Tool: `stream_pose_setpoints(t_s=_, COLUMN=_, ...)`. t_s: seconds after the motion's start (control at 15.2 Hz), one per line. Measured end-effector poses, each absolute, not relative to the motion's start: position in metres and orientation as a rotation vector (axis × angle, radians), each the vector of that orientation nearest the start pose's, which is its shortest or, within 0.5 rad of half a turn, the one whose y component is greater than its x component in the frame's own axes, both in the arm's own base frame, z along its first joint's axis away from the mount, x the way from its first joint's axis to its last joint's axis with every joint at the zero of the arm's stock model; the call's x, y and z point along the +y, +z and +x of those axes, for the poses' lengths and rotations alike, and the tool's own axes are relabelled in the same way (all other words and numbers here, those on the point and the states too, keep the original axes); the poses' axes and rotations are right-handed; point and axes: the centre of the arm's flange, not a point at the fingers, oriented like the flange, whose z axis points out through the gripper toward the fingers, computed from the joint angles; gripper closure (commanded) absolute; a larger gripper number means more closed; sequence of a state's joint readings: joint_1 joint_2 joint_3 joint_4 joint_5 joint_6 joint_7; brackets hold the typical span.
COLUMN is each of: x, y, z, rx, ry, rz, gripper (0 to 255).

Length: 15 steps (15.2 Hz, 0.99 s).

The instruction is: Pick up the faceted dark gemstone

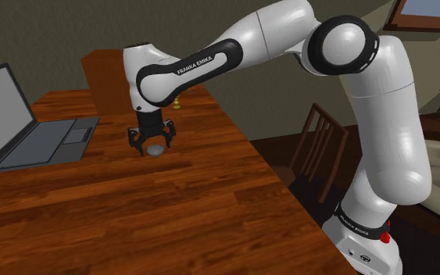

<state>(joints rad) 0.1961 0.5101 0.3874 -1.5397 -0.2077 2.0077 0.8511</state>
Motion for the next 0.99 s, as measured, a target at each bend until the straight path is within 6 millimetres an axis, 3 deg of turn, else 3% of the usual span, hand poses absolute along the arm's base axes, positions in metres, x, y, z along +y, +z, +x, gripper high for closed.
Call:
stream_pose_setpoints(t_s=0.2, x=0.3362, y=0.3623, z=0.6013, rx=0.351, ry=0.000, rz=-3.125, gripper=0)
stream_pose_setpoints(t_s=0.26, x=0.3360, y=0.3612, z=0.6013, rx=0.351, ry=0.000, rz=-3.125, gripper=255)
stream_pose_setpoints(t_s=0.99, x=0.3358, y=0.3629, z=0.6015, rx=0.351, ry=-0.001, rz=-3.125, gripper=255)
